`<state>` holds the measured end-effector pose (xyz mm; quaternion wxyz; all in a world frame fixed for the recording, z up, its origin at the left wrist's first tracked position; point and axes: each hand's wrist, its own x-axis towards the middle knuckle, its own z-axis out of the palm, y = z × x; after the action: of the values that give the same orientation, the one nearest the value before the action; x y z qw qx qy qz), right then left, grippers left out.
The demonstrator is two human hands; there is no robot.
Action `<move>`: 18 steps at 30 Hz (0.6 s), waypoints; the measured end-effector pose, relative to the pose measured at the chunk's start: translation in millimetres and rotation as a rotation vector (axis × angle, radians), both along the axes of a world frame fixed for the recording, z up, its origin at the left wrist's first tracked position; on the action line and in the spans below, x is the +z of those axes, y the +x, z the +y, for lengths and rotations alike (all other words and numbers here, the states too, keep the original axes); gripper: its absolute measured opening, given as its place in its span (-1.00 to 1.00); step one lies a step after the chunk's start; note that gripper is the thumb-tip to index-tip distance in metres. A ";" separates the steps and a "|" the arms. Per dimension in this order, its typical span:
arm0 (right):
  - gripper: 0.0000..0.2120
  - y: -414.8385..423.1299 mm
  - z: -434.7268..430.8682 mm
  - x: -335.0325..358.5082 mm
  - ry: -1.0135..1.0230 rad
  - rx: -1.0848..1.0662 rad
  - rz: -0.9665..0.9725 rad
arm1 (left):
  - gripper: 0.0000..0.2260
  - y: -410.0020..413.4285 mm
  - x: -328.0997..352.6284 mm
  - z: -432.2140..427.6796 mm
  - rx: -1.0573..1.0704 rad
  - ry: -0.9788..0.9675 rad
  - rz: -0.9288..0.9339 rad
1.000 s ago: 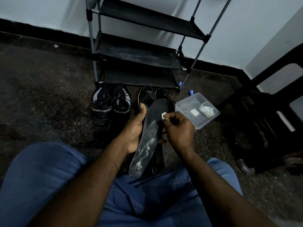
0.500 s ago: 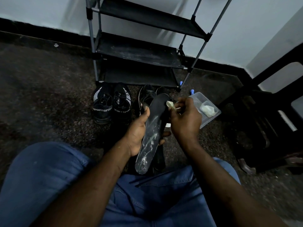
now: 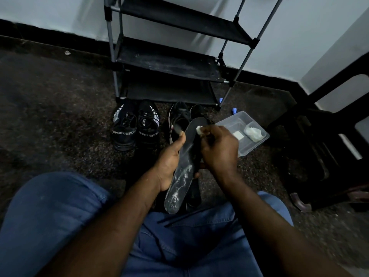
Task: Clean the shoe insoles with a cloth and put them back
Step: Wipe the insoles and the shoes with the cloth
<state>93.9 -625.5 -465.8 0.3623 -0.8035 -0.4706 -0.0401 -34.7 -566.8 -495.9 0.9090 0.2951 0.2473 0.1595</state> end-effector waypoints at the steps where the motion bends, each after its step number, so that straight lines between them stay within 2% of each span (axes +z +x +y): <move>1: -0.84 -6.2 -2.3 -0.7 -0.012 0.068 -0.047 | -0.46 0.8 -0.4 -0.4 0.018 -0.015 -0.001; 4: -0.84 -8.3 -3.5 -3.7 -0.066 0.171 -0.171 | -0.44 3.1 -7.8 1.7 0.024 -0.032 0.001; 7: -0.88 12.7 3.6 -2.1 -0.066 -0.057 -0.121 | -0.40 0.7 -5.5 2.1 -0.016 0.035 0.033; 9: -0.86 13.3 2.1 -5.0 -0.070 -0.104 -0.076 | -0.40 -0.1 -6.5 1.8 -0.006 0.034 0.029; 12: -0.81 -9.6 -7.2 -8.5 -0.125 0.118 -0.207 | -0.42 1.6 -9.9 4.1 0.035 -0.026 -0.004; 14: -0.81 -1.8 -8.1 -6.1 -0.129 0.118 -0.268 | -0.42 2.1 -7.2 4.5 0.007 -0.017 -0.014; 16: -0.84 12.2 -2.6 -2.5 -0.085 -0.071 -0.128 | -0.43 1.2 -6.0 3.4 -0.025 0.024 0.003; 18: -0.84 12.3 -1.2 -3.9 -0.061 -0.115 -0.069 | -0.42 0.0 -7.6 1.7 0.000 0.043 0.021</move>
<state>106.2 -626.7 -469.7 0.3184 -0.8380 -0.4369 -0.0743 -34.7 -565.1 -503.6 0.8998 0.3161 0.2534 0.1618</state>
